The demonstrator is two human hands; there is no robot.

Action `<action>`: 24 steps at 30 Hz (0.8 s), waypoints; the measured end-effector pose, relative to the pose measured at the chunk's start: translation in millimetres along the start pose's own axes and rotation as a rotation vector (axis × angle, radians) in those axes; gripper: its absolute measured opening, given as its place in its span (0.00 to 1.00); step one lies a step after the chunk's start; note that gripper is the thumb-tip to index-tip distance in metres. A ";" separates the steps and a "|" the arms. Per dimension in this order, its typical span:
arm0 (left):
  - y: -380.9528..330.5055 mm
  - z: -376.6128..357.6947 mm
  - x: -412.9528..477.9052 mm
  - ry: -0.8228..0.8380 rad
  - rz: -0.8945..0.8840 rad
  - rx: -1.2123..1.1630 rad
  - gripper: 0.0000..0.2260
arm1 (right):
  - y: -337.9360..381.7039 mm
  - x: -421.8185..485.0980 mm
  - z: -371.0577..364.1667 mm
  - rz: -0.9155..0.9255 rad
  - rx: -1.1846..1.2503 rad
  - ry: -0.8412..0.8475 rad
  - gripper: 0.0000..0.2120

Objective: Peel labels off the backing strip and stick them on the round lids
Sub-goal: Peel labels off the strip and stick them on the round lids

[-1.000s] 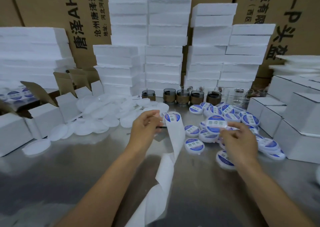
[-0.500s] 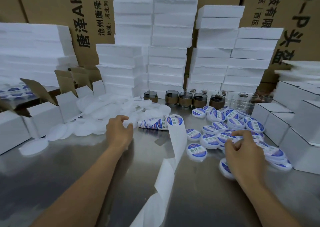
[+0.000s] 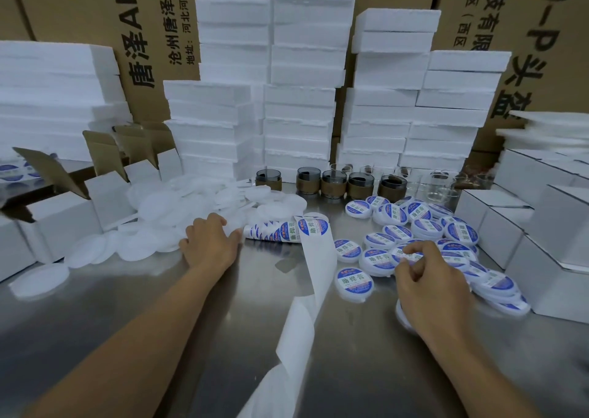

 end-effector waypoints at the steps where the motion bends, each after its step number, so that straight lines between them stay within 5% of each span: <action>1: -0.1 1.0 -1.7 -0.007 -0.003 0.008 0.18 | 0.4 -0.1 0.3 0.003 -0.004 0.001 0.05; 9: -15.4 16.8 -23.5 0.007 -0.045 -0.035 0.20 | 5.4 -2.8 4.4 0.027 0.005 0.021 0.06; 13: -39.2 24.3 -50.5 0.119 -0.019 -0.645 0.12 | 9.1 -5.5 6.1 0.046 0.005 0.023 0.07; 18: -54.3 -6.9 -90.1 0.486 0.382 -1.270 0.14 | 25.1 -13.3 8.4 0.121 0.057 0.026 0.06; 24: -62.8 -26.8 -107.7 0.787 0.534 -1.550 0.20 | 58.5 -21.1 1.0 0.082 0.567 0.186 0.10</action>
Point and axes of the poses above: each hand's wrist, its own x-axis towards the middle knuckle, its own z-axis out of the back of the hand, y = z × x, the point moved 7 cm from there along x, towards the middle knuckle, and after that the axes turned 14 degrees about -x, right-handed, at the moved point
